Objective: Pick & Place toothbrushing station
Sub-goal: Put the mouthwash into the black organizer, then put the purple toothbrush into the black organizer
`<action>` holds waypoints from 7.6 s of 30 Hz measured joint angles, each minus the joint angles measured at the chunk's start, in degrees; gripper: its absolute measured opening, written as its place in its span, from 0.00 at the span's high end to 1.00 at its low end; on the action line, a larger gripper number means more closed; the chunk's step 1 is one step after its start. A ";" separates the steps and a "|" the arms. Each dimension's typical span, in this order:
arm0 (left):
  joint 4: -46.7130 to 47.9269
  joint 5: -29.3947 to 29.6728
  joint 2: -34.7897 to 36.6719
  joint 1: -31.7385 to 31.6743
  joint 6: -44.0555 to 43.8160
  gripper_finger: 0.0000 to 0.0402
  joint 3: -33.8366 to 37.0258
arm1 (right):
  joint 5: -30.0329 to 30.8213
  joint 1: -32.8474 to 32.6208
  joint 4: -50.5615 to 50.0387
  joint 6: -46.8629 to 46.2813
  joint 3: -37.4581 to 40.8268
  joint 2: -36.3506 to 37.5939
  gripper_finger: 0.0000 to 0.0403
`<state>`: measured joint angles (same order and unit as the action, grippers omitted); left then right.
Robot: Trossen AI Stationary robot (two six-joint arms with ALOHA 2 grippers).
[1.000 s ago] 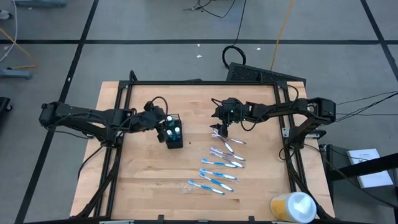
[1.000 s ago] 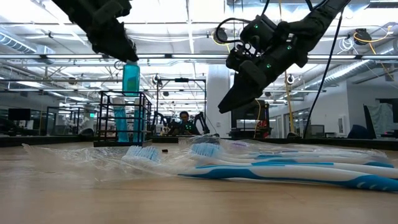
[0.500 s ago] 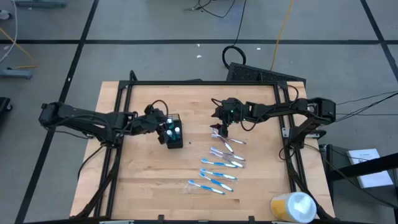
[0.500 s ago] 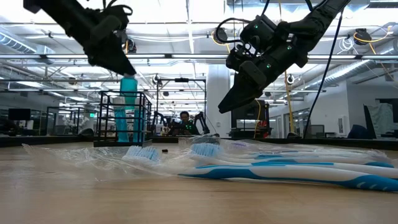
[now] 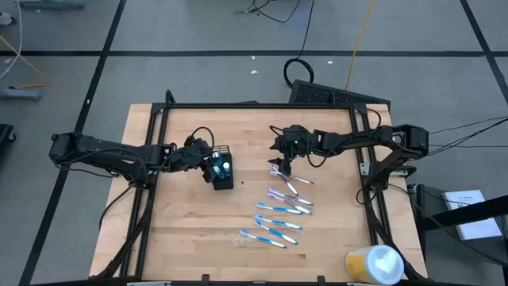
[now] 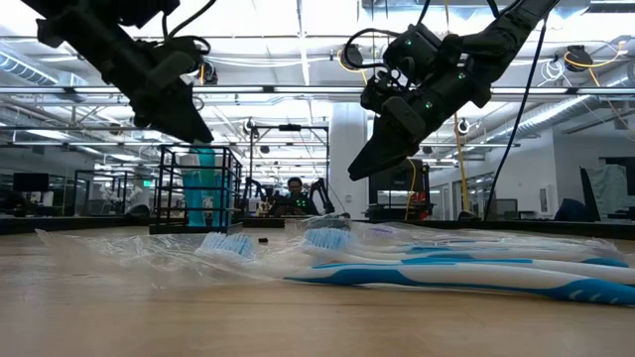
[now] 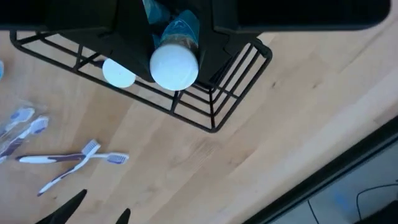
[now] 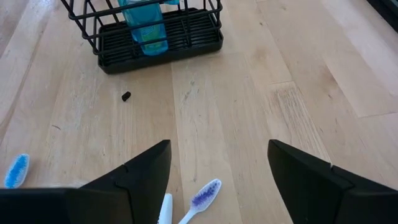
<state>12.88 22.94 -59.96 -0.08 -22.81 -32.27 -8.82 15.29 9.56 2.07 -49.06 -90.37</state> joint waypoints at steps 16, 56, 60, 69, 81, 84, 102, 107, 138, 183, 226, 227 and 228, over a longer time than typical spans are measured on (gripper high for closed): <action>-8.09 -3.13 -0.02 -0.04 -1.40 0.76 4.99 | 0.00 0.00 0.02 0.07 0.00 -0.02 0.36; -11.80 -8.92 -4.96 -3.30 -0.17 0.63 4.80 | 0.00 0.00 0.07 0.09 0.04 -0.04 0.36; -12.03 -8.90 -4.96 -3.31 -0.15 0.62 4.76 | 0.00 -0.02 0.07 0.09 0.04 -0.04 0.36; -12.84 -8.81 -4.76 -3.32 0.20 0.62 4.74 | 0.00 -0.01 0.07 0.09 0.02 -0.04 0.36; -13.28 -8.99 -2.98 -4.49 0.61 0.62 4.68 | -0.01 -0.01 0.04 0.09 0.02 -0.04 0.36; -12.92 -9.27 -0.91 -5.00 0.85 0.62 4.63 | -0.02 -0.01 0.02 0.09 0.02 -0.04 0.36; -12.46 -9.44 22.58 -5.05 11.15 0.62 4.63 | 0.02 -0.10 -10.59 -2.75 0.00 7.95 0.36; -12.53 -9.44 29.73 -5.05 14.05 0.62 4.63 | -0.18 -1.26 -17.97 -4.69 0.00 14.43 0.36; -11.02 -8.90 37.48 -5.09 16.85 0.62 4.63 | 14.75 -14.96 -8.86 -15.67 20.31 15.78 0.39; -11.23 -9.51 37.48 -5.09 15.06 0.62 4.66 | 14.75 -15.39 -4.55 -14.35 20.31 10.10 0.51; -11.25 -9.53 37.48 -5.09 15.08 0.62 4.68 | 15.01 -15.32 -0.16 -13.35 20.31 5.85 0.96; -11.25 -9.53 37.47 -5.09 15.08 0.62 4.68 | 14.93 -15.32 -0.20 -13.26 20.34 6.32 0.97; -11.24 -9.53 37.47 -5.09 15.08 0.62 4.68 | 14.78 -15.32 -0.28 -13.05 20.40 6.68 0.97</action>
<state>1.64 13.41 -22.49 -5.17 -7.73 -27.59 5.96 -0.03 9.28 -10.98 -28.66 -83.68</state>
